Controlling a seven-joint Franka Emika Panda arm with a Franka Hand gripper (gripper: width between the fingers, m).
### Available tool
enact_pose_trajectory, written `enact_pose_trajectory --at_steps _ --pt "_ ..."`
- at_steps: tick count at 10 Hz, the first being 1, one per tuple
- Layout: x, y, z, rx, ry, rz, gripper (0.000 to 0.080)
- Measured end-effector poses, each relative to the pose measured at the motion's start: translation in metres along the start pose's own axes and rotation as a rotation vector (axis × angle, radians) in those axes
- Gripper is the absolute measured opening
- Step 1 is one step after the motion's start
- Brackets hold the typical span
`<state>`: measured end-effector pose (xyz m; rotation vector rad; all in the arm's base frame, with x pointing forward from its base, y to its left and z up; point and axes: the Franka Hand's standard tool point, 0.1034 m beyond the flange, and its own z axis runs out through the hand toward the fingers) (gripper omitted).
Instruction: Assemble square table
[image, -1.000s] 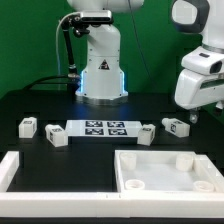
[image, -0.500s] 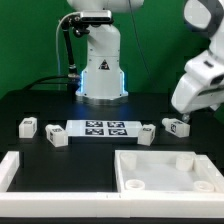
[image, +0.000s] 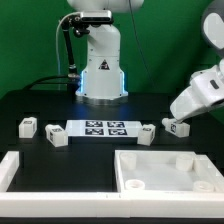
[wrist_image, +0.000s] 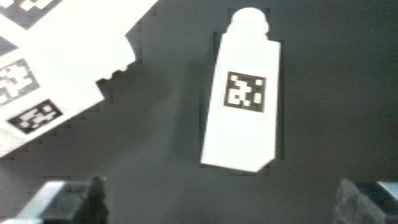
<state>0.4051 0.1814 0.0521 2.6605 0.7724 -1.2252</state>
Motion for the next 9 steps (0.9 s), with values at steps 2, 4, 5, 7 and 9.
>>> enact_pose_trajectory --at_steps 2,4,5,7,9 --pt "0.004 0.006 0.021 0.014 -0.051 0.026 0.0649" --pt "0.008 0.001 0.036 0.019 -0.063 0.02 0.0649" --pt "0.008 0.0 0.043 0.023 -0.068 0.019 0.0649" --pt "0.009 -0.001 0.044 0.025 -0.07 0.016 0.0612" --pt "0.009 -0.001 0.044 0.025 -0.07 0.016 0.0473"
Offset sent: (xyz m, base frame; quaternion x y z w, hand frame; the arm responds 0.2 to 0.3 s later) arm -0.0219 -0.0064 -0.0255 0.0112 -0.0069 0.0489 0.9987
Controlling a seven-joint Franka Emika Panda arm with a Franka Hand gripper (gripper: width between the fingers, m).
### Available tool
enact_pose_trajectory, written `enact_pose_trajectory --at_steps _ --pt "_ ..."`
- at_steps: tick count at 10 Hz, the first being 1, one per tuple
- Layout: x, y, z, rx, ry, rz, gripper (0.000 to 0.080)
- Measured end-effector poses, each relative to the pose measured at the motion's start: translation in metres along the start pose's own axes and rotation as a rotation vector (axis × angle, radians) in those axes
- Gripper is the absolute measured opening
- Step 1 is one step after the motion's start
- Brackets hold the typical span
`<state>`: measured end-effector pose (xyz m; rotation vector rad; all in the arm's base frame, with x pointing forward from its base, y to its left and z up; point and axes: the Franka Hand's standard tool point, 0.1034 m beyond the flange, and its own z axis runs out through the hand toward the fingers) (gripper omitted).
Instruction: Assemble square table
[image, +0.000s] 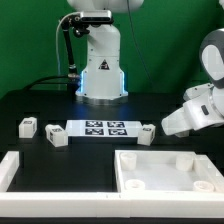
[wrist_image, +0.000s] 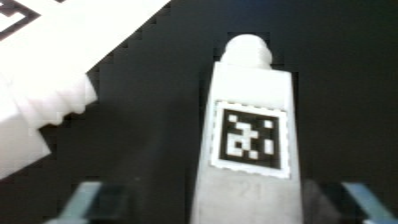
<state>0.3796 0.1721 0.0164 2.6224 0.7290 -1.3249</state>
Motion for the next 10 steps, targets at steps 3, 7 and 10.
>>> enact_pose_trajectory --at_steps 3,7,10 --pt "0.0 0.0 0.0 0.0 -0.001 0.0 0.0291" --pt "0.0 0.0 0.0 0.0 -0.001 0.0 0.0291" --pt "-0.025 0.028 -0.062 0.01 0.065 -0.055 0.0291"
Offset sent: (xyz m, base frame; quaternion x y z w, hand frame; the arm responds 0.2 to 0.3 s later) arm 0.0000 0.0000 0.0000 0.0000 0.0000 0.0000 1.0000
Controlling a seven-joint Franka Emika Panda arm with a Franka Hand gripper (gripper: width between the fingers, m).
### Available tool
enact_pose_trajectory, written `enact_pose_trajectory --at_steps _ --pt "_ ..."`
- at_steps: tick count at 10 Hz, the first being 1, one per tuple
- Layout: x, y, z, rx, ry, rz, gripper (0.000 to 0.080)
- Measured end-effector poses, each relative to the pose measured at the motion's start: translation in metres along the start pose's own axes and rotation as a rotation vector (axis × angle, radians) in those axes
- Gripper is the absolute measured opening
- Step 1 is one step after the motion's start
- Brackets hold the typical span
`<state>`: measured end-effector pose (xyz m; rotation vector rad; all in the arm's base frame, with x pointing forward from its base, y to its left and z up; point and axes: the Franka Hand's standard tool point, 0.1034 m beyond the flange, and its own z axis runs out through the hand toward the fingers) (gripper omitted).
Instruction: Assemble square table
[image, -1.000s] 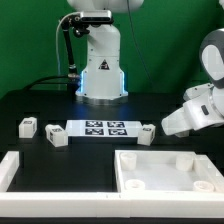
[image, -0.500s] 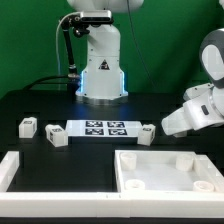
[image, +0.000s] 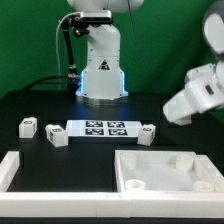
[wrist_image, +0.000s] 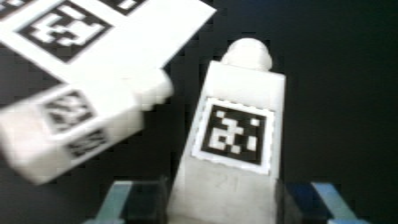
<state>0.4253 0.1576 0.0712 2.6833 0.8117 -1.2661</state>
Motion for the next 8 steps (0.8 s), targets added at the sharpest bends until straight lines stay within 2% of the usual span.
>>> enact_pose_trajectory --at_steps 1,2,3,4,5,6,8 --pt "-0.017 0.017 -0.028 0.003 0.057 0.001 0.0291" --pt "-0.036 0.028 -0.044 0.018 0.035 0.004 0.0291" --pt "-0.025 0.03 -0.046 0.014 0.08 0.006 0.0291" --pt "-0.015 0.033 -0.05 -0.004 0.178 0.01 0.0291" --pt "-0.019 0.036 -0.052 -0.017 0.243 0.021 0.0291" --pt "-0.019 0.039 -0.055 -0.017 0.282 0.014 0.0291" --pt "-0.012 0.075 -0.108 0.007 0.483 0.01 0.0291"
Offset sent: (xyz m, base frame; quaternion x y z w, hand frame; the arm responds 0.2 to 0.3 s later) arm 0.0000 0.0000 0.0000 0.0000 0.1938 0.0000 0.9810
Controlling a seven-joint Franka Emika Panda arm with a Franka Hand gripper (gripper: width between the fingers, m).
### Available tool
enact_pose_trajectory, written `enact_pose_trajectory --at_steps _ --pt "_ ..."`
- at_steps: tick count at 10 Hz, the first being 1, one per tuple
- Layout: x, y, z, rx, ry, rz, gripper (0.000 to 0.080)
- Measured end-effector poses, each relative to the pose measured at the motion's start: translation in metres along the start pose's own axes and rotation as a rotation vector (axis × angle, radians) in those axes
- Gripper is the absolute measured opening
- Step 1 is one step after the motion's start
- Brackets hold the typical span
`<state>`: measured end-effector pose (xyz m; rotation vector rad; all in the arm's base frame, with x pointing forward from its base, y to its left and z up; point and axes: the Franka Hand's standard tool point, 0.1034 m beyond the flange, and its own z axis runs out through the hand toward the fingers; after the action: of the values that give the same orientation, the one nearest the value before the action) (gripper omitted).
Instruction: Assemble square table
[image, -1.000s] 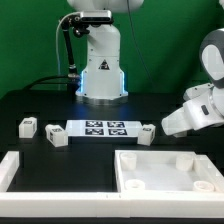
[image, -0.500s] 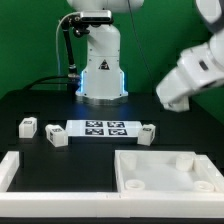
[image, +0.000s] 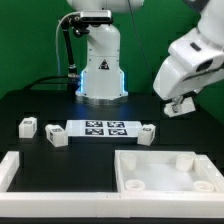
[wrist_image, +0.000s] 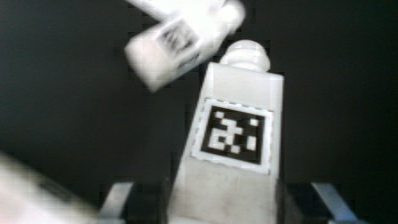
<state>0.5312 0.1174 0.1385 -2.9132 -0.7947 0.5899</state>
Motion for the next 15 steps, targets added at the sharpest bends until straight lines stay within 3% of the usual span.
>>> enact_pose_trajectory --at_steps 1,2,4,6,7,8,9,10,11,13,14,15 --pt "0.01 0.013 -0.018 -0.002 0.063 0.016 0.0291" --pt "0.022 0.025 -0.037 -0.038 0.134 -0.009 0.0291" --pt "0.026 0.027 -0.033 -0.055 0.278 0.002 0.0291" --pt "0.029 0.042 -0.035 -0.09 0.443 -0.018 0.0291" --pt "0.029 0.06 -0.041 -0.091 0.461 -0.031 0.0291" --pt "0.041 0.079 -0.066 -0.111 0.513 -0.037 0.0291" --pt "0.051 0.099 -0.092 -0.172 0.597 -0.081 0.0291" --pt "0.05 0.115 -0.101 -0.242 0.694 -0.095 0.0291" --pt "0.045 0.117 -0.09 -0.255 0.727 -0.081 0.0291" --pt "0.044 0.119 -0.088 -0.26 0.729 -0.086 0.0291" --pt "0.046 0.117 -0.083 -0.255 0.725 -0.089 0.0291" --pt "0.058 0.111 -0.07 -0.249 0.736 -0.083 0.0291"
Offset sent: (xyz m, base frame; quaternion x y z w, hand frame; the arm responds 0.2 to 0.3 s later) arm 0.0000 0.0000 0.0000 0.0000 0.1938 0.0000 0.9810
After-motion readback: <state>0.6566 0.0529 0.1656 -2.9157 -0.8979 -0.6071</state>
